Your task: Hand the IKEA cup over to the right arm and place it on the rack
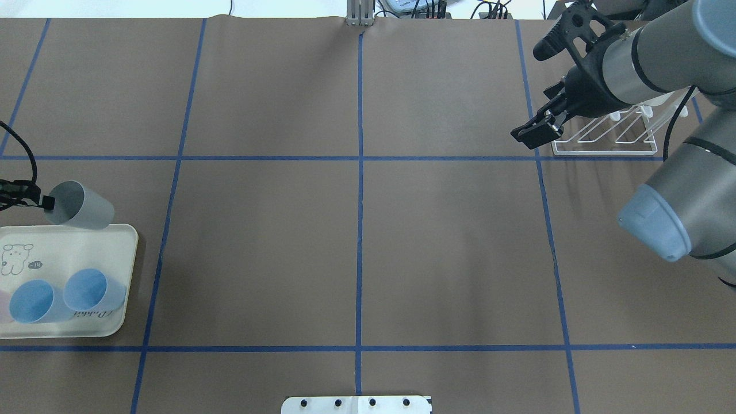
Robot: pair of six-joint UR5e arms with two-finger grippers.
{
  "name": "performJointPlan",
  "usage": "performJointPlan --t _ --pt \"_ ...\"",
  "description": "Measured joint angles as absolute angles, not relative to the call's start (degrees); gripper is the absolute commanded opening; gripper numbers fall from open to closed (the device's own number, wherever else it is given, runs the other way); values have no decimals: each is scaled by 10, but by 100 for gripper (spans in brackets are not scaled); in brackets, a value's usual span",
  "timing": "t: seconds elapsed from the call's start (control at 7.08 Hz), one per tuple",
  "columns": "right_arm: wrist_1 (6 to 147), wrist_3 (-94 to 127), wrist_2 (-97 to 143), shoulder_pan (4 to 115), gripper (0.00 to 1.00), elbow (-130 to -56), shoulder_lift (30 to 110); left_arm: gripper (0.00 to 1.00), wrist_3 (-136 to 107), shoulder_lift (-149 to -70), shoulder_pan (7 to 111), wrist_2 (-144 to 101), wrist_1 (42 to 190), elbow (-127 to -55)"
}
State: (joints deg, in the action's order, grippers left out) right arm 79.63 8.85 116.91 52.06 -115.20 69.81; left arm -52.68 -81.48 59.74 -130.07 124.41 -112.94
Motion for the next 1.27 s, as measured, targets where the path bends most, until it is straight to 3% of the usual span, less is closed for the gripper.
performJointPlan --t 0.85,1.27 --pt "530 120 1042 394 99 -1082 697 0 -815 -1015 611 -1377 1274 -1149" --pt "476 159 962 324 97 -1073 656 0 -920 -1080 589 -1375 1309 -1144"
